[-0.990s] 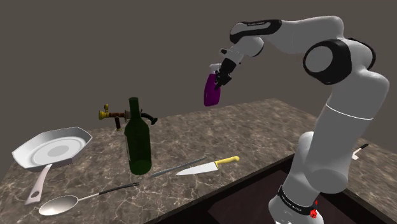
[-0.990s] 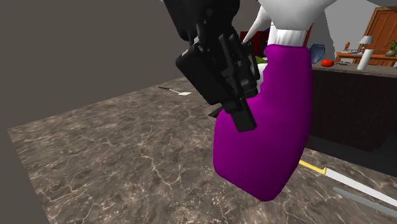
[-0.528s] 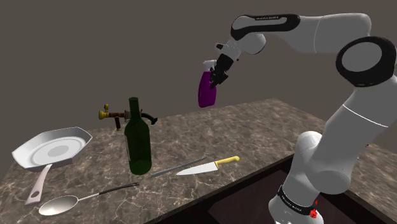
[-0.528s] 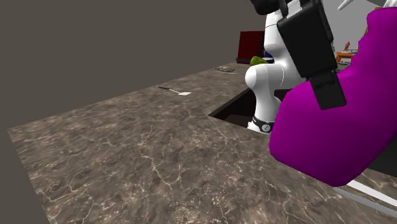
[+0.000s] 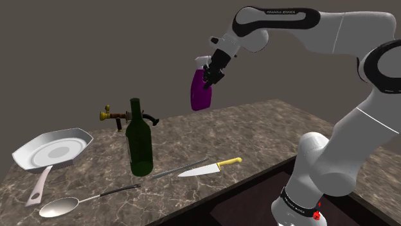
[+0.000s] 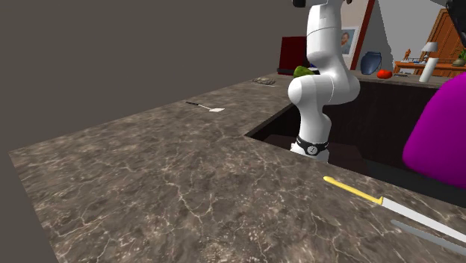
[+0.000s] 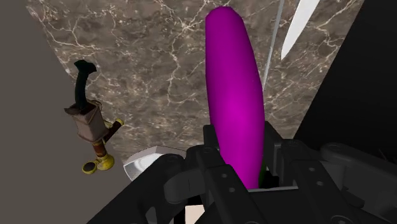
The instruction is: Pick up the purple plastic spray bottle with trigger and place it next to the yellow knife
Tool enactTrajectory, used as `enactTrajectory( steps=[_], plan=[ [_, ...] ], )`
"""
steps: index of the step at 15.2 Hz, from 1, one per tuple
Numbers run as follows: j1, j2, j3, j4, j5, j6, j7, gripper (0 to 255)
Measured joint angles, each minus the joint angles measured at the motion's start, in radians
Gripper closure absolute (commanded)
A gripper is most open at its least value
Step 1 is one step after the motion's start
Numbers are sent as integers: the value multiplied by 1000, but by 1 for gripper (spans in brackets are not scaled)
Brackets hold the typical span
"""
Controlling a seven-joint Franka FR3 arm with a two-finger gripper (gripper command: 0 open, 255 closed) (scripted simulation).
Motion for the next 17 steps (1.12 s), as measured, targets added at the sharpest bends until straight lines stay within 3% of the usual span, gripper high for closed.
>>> enactTrajectory(
  steps=[6, 17],
  plan=[
    [28, -72, 127, -30, -15, 27, 163, 255],
    [96, -58, 335, 48, -13, 65, 436, 255]
  ],
)
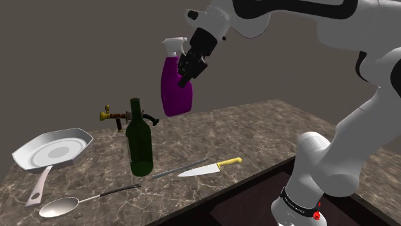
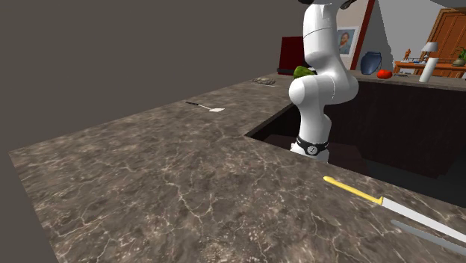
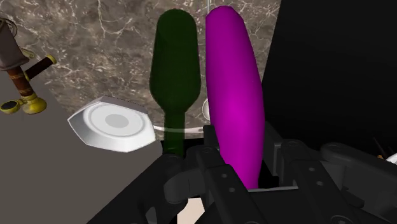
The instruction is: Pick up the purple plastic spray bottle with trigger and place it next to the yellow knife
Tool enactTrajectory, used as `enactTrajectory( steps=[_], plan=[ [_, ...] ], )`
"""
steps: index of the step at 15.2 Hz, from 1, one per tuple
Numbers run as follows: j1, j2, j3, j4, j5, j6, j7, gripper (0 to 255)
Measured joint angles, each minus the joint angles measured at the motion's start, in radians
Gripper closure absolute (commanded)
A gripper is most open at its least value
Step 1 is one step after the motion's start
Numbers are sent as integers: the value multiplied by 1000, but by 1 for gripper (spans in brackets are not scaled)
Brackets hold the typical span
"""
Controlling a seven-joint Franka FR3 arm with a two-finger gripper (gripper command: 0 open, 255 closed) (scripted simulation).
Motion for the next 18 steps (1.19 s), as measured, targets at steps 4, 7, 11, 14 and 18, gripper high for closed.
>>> enactTrajectory(
  steps=[4, 7, 11, 14, 18],
  plan=[
    [25, 32, 72, 59, -8, 8, 101, 255],
    [41, 64, 121, 113, -18, 9, 172, 255],
    [48, 72, 141, 84, -17, 53, 186, 255],
    [49, 63, 142, 39, -12, 87, 175, 255],
    [51, 51, 144, -26, -3, 138, 157, 255]
  ],
)
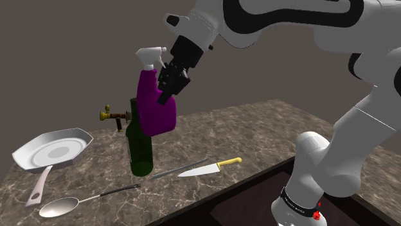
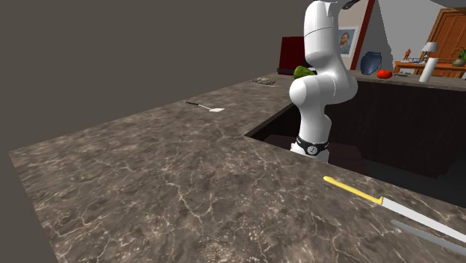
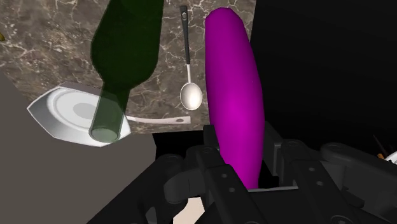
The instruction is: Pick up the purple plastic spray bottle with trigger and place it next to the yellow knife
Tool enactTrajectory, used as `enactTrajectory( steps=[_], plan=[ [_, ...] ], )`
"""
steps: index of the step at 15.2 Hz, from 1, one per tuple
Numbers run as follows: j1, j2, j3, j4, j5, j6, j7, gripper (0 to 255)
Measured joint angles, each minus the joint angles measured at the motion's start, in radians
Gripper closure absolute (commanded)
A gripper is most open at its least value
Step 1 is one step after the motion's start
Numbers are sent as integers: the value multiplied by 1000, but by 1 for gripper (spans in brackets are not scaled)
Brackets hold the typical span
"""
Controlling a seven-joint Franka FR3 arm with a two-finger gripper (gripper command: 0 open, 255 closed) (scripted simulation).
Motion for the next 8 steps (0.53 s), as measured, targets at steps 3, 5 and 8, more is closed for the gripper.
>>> enactTrajectory(
  steps=[3, 5, 8],
  plan=[
    [2, -1, 2, -40, 7, 37, -12, 255],
    [4, -9, 2, -76, 13, 65, -22, 255],
    [6, -10, 4, -116, 21, 101, -35, 255]
  ],
)
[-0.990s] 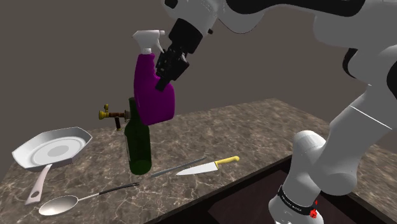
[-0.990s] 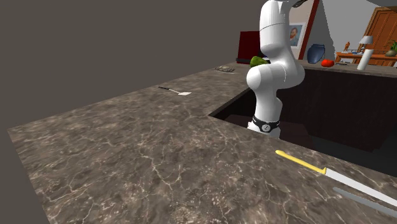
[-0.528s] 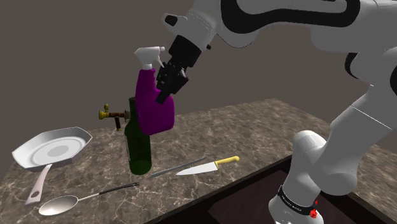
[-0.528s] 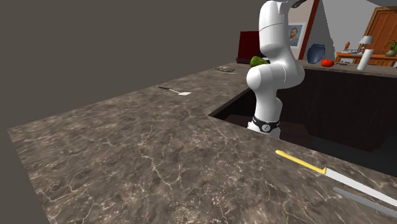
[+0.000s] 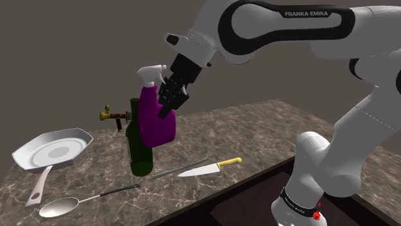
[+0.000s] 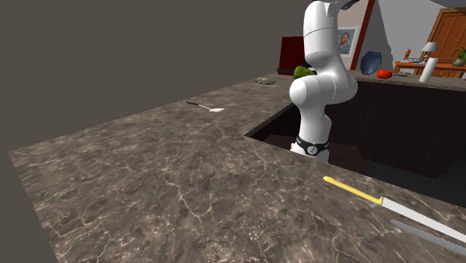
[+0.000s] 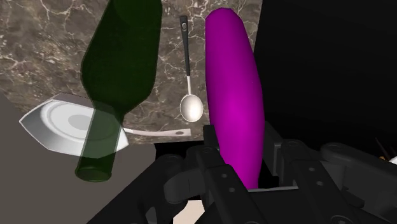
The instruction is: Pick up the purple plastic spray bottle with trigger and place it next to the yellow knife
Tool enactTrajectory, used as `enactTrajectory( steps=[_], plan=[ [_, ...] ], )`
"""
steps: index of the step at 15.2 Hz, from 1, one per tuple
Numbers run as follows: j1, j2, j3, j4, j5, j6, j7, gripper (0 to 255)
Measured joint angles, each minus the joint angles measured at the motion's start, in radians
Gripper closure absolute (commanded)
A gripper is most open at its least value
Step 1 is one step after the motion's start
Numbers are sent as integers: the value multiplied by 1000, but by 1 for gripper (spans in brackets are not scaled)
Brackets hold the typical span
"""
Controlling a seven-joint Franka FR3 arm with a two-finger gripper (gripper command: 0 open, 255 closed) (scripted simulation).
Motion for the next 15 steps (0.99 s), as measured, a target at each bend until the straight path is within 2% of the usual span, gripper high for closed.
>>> enactTrajectory(
  steps=[15],
  plan=[
    [19, 16, -1, -179, 57, 185, -81, 255]
  ],
)
